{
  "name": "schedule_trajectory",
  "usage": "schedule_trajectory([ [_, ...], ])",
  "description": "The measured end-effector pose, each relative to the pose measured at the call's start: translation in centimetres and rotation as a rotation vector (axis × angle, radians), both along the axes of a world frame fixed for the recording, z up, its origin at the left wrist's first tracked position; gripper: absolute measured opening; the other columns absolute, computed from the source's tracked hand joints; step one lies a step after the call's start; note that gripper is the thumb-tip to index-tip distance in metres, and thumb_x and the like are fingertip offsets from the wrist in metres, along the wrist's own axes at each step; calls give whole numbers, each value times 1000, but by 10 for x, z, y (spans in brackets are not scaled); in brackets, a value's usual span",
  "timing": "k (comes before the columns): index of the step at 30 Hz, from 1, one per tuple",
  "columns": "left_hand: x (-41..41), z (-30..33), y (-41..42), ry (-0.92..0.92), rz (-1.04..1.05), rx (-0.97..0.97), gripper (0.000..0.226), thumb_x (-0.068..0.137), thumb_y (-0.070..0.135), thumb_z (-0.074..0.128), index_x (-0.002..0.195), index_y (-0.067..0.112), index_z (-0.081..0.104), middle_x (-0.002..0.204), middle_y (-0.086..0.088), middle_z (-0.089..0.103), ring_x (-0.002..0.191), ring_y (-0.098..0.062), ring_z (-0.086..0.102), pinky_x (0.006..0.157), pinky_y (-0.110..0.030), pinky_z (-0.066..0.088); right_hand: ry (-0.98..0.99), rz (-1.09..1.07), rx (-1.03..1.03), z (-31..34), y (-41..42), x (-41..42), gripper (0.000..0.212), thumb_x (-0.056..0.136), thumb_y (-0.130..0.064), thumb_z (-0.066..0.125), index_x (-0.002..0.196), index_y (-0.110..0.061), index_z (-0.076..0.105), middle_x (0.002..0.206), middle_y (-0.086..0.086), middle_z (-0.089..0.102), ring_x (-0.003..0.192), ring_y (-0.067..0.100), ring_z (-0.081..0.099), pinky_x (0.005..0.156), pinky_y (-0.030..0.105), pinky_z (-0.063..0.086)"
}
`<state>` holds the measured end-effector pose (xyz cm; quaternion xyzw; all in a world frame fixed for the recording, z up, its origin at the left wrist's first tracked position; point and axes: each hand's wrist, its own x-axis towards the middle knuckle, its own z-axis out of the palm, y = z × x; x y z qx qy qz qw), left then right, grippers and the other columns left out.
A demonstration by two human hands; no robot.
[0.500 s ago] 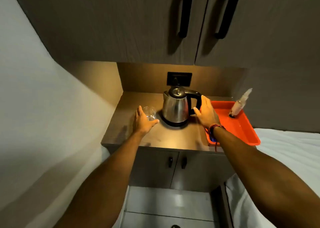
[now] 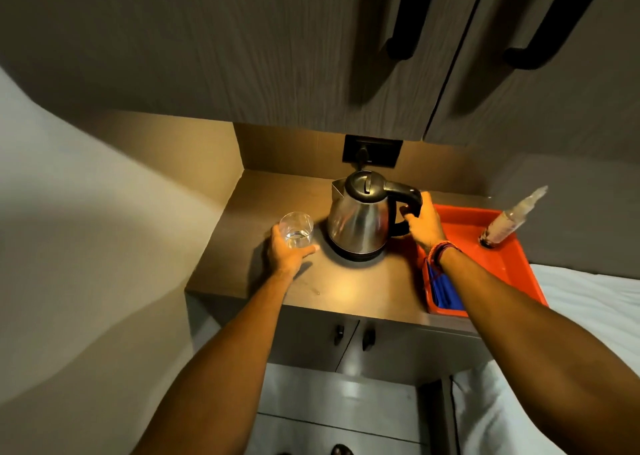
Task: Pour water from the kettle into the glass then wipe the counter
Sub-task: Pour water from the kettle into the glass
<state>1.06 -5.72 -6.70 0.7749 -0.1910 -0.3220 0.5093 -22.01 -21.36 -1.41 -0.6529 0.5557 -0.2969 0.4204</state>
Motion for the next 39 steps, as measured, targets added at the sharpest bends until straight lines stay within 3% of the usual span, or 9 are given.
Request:
schedule_trajectory([
  [2, 0, -4, -4, -13, 22, -31, 94, 67, 5, 93, 147, 13, 45, 146, -13, 56, 136, -33, 54, 101, -33, 52, -73, -18, -12, -3, -5, 3, 50, 86, 14, 45, 132, -6, 51, 121, 13, 62, 117, 28, 58, 96, 38, 48],
  [6, 4, -4, -4, -84, 25, -63, 85, 71, 8, 92, 144, 13, 49, 143, -11, 60, 134, -31, 57, 99, -35, 53, -109, -33, -63, -4, -4, 12, 48, 80, 18, 42, 118, -5, 61, 99, 4, 63, 92, 19, 57, 72, 25, 47],
  [9, 12, 4, -1, -104, -7, -96, 80, 71, 10, 92, 140, 14, 52, 140, -9, 62, 132, -28, 58, 96, -29, 49, -87, -28, -142, 11, -9, 26, 37, 80, 12, 46, 100, -16, 60, 81, -1, 59, 75, 15, 53, 69, 29, 43],
  [13, 26, 14, 8, -138, -68, -69, 79, 70, 7, 92, 138, 14, 54, 141, -10, 60, 133, -31, 57, 94, -32, 51, 52, 86, -273, 41, -6, 46, 32, 75, 8, 48, 84, -22, 53, 70, -9, 54, 64, -1, 48, 54, 6, 38],
  [18, 36, 25, 19, -224, -67, -28, 80, 70, 9, 92, 141, 13, 54, 141, -12, 61, 132, -32, 57, 98, -37, 55, 173, 254, -430, 68, 3, 66, 21, 73, 13, 49, 81, -7, 49, 76, 14, 57, 67, 21, 49, 61, 29, 37],
  [22, 40, 31, 25, -248, -77, 18, 76, 75, 9, 90, 142, 13, 53, 140, -14, 62, 130, -32, 60, 102, -47, 57, 236, 341, -527, 86, 17, 81, 22, 79, 10, 53, 94, -7, 54, 89, 14, 62, 81, 26, 57, 72, 35, 43],
  [27, 41, 32, 30, -246, -20, 17, 40, 89, 8, 76, 127, 14, 65, 124, -11, 70, 123, -33, 65, 92, -45, 61, 456, 452, -703, 103, 33, 105, 18, 89, -7, 65, 105, -3, 57, 107, 18, 66, 99, 34, 60, 85, 46, 49],
  [32, 43, 40, 38, -330, -92, 90, 71, 73, 26, 91, 135, 18, 57, 138, -8, 63, 128, -31, 61, 101, -47, 56, 568, 494, -775, 106, 50, 120, 23, 92, -6, 60, 114, -6, 54, 109, 15, 61, 99, 32, 54, 86, 44, 42],
  [39, 51, 38, 52, -421, -135, 37, 65, 74, 25, 89, 130, 12, 58, 128, -11, 66, 117, -31, 66, 94, -45, 59, 661, 529, -890, 105, 68, 137, 21, 94, -7, 57, 115, -7, 53, 106, 15, 62, 93, 31, 52, 83, 42, 41],
])
